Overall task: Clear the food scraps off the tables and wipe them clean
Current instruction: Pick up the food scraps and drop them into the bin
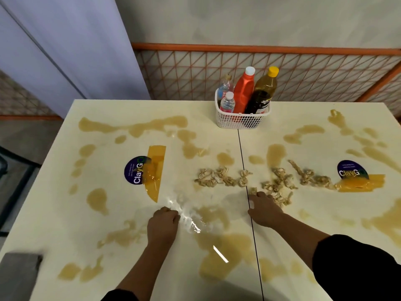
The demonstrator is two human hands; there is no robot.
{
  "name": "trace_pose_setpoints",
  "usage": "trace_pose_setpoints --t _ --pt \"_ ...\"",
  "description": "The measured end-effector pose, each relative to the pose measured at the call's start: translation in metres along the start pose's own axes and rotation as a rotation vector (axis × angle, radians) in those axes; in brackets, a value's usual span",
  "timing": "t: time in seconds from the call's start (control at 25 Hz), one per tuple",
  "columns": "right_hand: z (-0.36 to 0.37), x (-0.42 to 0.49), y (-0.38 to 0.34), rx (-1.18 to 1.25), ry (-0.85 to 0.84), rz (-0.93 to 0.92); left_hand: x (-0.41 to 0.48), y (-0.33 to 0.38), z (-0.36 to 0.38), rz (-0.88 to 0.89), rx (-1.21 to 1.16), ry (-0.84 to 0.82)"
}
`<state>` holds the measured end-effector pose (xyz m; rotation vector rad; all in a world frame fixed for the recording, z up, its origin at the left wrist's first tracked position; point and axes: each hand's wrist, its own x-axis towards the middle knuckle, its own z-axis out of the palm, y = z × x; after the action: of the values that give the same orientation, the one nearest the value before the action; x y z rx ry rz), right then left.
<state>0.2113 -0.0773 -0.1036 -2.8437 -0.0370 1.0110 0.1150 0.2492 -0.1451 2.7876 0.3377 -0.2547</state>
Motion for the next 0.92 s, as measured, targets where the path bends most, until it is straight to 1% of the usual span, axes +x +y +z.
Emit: trace_pose_setpoints --t 0.08,0.16,0.24,0.28,0.36,0.44,0.48,0.68,0.92 --pt "0.006 -0.005 0.001 0.047 0.007 0.004 0.001 -0.003 0.004 0.079 0.094 -0.028" --pt "0.014 -0.011 0.000 0.069 0.023 -0.002 0.001 -0.004 0.008 0.158 0.191 -0.020" --pt "0.020 -0.019 -0.001 0.108 0.074 -0.018 0.001 -0.001 0.010 0.205 0.245 -0.017" --pt "0.023 -0.023 -0.001 0.146 0.105 -0.030 0.000 0.000 0.009 0.202 0.238 -0.013" --pt "0.030 -0.033 0.000 0.224 0.151 -0.054 0.001 -0.003 0.006 0.132 0.161 0.026" --pt "0.037 -0.044 0.003 0.269 0.168 -0.065 0.002 -0.012 0.002 0.049 0.079 0.066" --pt "0.042 -0.050 0.005 0.287 0.170 -0.064 0.003 -0.016 0.000 0.038 0.063 0.081" --pt "0.061 -0.076 0.016 0.330 0.144 -0.053 0.012 -0.018 -0.003 0.056 0.132 0.085" --pt "0.058 -0.092 0.026 0.376 0.201 -0.063 0.017 -0.015 -0.003 0.065 0.175 0.054"
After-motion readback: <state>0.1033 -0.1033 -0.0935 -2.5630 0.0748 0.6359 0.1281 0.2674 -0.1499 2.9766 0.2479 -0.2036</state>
